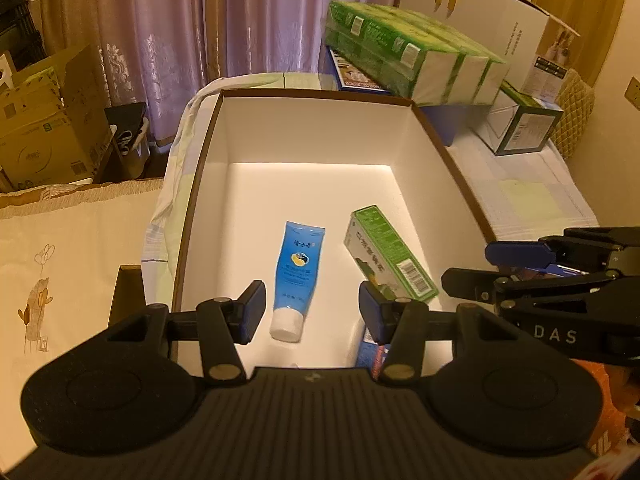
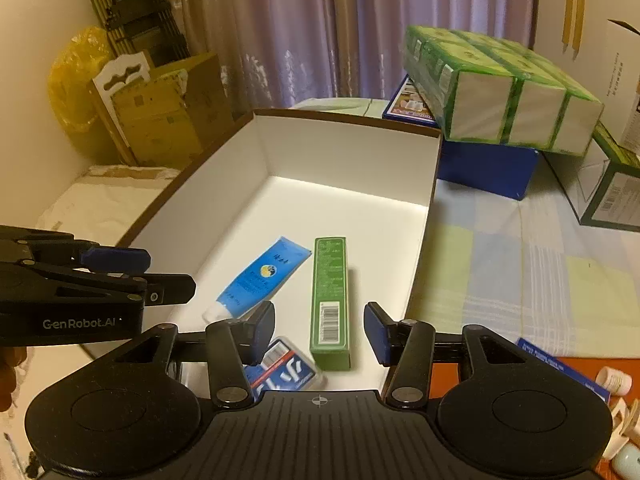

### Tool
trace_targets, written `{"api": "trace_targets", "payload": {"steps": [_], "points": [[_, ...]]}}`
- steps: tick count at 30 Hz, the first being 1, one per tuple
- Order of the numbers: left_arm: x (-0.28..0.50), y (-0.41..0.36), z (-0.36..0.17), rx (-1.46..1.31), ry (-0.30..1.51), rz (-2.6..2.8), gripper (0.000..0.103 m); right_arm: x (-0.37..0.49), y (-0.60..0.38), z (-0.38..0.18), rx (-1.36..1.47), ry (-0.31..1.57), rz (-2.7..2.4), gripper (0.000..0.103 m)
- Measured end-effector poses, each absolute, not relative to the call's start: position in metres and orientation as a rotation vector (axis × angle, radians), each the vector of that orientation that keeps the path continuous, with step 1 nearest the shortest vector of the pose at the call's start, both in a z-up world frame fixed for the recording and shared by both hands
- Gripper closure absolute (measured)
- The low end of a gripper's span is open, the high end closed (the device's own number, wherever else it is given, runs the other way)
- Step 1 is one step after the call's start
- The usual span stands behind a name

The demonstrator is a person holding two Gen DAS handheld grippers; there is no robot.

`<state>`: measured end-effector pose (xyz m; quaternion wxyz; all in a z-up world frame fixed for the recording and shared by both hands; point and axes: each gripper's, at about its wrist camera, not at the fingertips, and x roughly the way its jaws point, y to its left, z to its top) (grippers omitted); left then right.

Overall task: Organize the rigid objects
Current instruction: 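Move both open tools back toward the remaining items on the mat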

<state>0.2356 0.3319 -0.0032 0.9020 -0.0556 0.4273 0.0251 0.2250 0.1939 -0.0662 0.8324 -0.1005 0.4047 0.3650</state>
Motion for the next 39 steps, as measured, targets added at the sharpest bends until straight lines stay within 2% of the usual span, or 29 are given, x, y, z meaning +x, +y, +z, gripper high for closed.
{"api": "trace_targets", "payload": {"steps": [21,39], "points": [[0.174,0.269,0.015,-0.154,0.861,0.054,0.056,0.182,0.111,-0.042,-0.133,0.825,0.812,0.055],[0.162,0.167,0.008,-0.154,0.900,-0.036,0.056,0.177,0.013,-0.044,-0.096,0.857,0.784,0.055]]}}
